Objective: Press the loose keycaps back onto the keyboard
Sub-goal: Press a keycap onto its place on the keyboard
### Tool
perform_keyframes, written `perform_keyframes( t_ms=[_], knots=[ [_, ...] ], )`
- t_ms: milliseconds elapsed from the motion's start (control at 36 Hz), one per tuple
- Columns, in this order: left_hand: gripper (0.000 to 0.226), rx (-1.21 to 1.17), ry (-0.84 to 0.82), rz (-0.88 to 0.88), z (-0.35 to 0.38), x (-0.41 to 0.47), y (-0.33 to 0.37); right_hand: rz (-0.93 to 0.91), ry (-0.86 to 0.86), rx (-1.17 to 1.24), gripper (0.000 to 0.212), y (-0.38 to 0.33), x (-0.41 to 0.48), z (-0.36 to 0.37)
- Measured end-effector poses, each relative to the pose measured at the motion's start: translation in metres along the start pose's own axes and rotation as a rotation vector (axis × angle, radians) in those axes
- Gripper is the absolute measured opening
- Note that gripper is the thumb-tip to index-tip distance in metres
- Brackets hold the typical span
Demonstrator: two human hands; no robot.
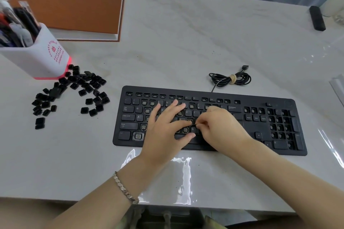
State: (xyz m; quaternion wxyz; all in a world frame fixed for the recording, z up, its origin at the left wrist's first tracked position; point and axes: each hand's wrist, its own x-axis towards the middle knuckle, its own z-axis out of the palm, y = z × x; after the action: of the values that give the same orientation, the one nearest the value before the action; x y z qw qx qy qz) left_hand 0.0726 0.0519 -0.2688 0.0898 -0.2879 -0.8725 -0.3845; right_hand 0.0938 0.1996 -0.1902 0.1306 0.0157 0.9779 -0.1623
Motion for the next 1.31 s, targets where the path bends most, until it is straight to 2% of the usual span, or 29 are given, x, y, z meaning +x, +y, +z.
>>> perform_keyframes(
  t_ms=[389, 611, 806, 1028, 1222, 1306],
  knots=[
    [0.028, 0.070, 0.052, 0.092, 0.007, -0.001, -0.003, 0.083, -0.126, 0.142, 0.021, 0.000, 0.011, -0.014],
    [0.026, 0.064, 0.072, 0.106, 0.009, -0.002, -0.006, 0.143, 0.020, 0.261, 0.017, 0.009, -0.001, 0.001],
    [0.024, 0.104, 0.076, 0.133, 0.008, -0.001, -0.005, 0.201, -0.094, 0.262, 0.016, 0.007, 0.006, -0.005],
    [0.022, 0.161, 0.080, 0.178, 0.009, -0.002, -0.007, 0.066, 0.106, 0.217, 0.016, 0.012, -0.011, 0.012],
    [0.025, 0.320, 0.033, 0.324, 0.002, 0.005, -0.004, 0.156, 0.159, 0.439, 0.009, 0.015, -0.012, 0.012],
    [0.028, 0.425, 0.012, 0.428, -0.001, 0.012, -0.001, 0.235, 0.181, 0.586, 0.016, 0.021, -0.014, 0.011]
  ],
)
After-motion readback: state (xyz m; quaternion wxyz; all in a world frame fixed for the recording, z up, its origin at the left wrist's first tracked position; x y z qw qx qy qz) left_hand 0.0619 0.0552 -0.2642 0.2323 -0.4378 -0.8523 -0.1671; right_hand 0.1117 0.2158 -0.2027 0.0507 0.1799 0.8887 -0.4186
